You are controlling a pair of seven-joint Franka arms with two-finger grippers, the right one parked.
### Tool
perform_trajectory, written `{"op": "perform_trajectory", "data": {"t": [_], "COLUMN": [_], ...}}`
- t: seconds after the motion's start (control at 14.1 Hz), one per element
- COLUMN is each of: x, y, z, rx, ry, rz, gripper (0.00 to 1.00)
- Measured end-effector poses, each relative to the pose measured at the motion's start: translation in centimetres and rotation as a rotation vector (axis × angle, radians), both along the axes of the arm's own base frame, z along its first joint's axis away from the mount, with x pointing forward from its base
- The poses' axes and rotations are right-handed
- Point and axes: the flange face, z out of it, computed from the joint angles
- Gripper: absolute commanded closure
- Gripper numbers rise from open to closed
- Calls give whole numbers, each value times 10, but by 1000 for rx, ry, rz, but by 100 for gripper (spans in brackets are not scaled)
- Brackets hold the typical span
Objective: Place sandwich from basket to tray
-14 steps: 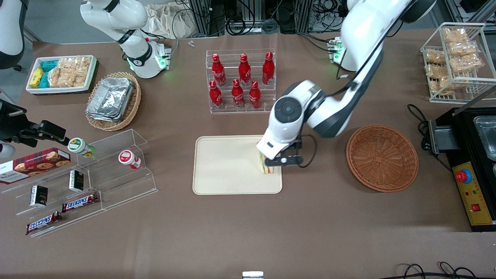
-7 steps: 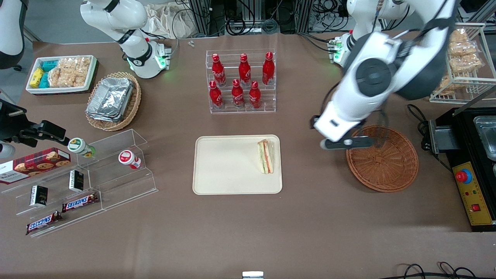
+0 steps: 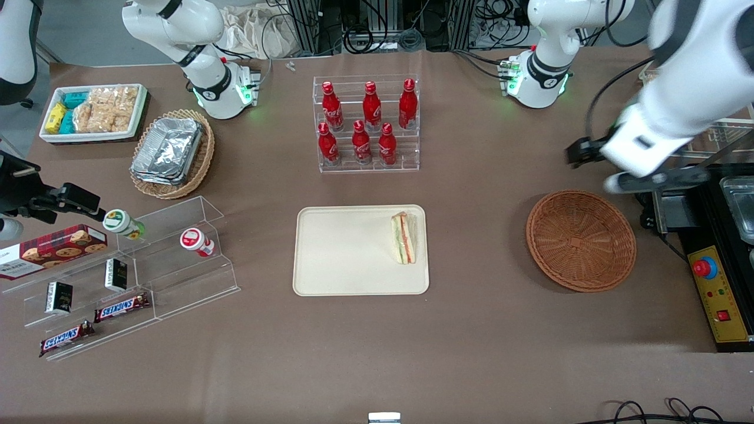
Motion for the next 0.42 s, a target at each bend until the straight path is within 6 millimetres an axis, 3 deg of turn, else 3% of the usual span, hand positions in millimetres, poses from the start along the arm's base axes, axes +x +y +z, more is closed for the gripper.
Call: {"op": "perform_trajectory", "data": {"t": [0.14,0.21,0.42], "x": [-8,-10,-11], "y": [46,58,50], "z": [10,11,6], "rx": [-14,-18,-20], "ry": [-7,-8,4], "rz": [30,40,21], "gripper": [0,0,0]}}
